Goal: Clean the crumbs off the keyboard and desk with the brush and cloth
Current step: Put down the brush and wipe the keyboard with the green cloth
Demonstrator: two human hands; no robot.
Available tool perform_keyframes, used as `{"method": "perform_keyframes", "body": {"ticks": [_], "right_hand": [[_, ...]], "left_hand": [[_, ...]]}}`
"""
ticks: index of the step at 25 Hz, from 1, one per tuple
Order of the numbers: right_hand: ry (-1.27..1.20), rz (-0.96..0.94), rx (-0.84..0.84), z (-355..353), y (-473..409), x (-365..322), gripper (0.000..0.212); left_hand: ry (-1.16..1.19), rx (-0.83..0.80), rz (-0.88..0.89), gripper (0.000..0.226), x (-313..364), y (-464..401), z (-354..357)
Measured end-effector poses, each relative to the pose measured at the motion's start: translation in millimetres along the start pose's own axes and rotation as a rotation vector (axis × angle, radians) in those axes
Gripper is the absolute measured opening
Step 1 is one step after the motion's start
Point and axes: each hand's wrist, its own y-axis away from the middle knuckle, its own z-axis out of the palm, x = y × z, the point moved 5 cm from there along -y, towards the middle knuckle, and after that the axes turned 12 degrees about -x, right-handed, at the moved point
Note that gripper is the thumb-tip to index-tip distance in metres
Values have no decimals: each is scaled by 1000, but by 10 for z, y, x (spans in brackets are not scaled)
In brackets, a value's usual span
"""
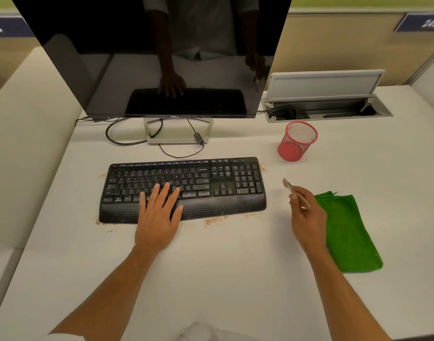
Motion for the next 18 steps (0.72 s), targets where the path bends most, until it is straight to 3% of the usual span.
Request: {"method": "perform_keyframes", "body": {"ticks": [5,8,11,13,15,18], "right_hand": [[600,-288,-112,-113,-391,231,30],[731,-168,-215,-138,-525,388,42],[847,-33,-444,-98,-573,474,62],[931,16,-532,-93,-579,517,63],[984,7,-543,-88,-554,551,68],[876,-59,-355,-158,-464,487,76]], "left_hand": [[-7,4,2,58,12,3,-10],[-9,6,4,59,18,7,-7],[-9,2,1,59,17,4,-1],[-14,6,1,59,15,12,-6],[-12,5,4,58,14,11,-2],[-8,11,8,58,19,9,-3]]}}
